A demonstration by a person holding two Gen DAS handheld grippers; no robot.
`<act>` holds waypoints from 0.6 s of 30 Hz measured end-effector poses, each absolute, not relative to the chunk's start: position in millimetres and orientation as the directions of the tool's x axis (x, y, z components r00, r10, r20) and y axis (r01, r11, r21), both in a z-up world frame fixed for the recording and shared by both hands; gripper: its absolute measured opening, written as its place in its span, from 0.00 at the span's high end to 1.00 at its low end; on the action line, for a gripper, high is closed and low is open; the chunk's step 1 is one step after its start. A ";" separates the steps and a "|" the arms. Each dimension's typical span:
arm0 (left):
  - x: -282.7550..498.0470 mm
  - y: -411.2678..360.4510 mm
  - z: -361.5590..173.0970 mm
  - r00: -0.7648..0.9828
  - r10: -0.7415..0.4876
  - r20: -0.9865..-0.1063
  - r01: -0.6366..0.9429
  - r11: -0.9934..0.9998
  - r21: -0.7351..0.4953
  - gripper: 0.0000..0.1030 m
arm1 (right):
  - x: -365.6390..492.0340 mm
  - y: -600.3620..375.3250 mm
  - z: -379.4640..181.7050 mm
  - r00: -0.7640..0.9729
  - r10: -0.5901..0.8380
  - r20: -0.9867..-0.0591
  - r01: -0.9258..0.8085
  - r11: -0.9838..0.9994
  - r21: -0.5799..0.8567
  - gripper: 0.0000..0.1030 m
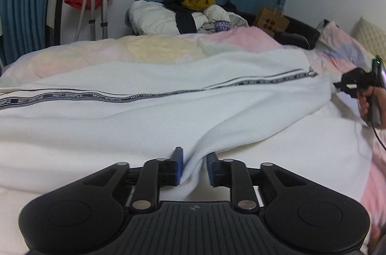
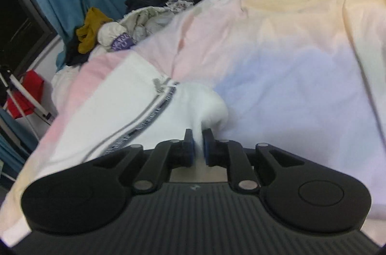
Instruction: Fold clothes
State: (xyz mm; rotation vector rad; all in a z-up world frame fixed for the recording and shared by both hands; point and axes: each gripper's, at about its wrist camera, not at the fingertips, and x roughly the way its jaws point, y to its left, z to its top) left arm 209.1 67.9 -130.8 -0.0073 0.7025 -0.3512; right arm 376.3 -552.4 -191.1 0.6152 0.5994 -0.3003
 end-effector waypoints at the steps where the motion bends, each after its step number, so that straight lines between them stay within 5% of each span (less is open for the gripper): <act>1: 205.8 68.0 -126.3 0.710 -0.318 -0.629 0.309 0.942 -0.129 0.61 | 366.9 -550.0 -185.3 0.790 -0.086 -0.607 0.433 0.780 0.453 0.78; 8: 143.0 63.6 -93.1 0.746 -0.298 -0.596 0.237 0.954 -0.182 0.39 | 272.0 -531.4 -164.1 0.812 -0.071 -0.580 0.462 0.686 0.562 0.67; 16: 81.0 78.0 -70.5 0.778 -0.195 -0.597 0.111 0.978 -0.175 0.23 | 195.3 -521.3 -155.0 0.759 -0.092 -0.645 0.526 0.671 0.523 0.60; 18: 69.4 83.1 -65.5 0.788 -0.158 -0.595 0.073 0.984 -0.165 0.19 | 185.9 -522.8 -154.6 0.752 -0.105 -0.651 0.542 0.661 0.519 0.44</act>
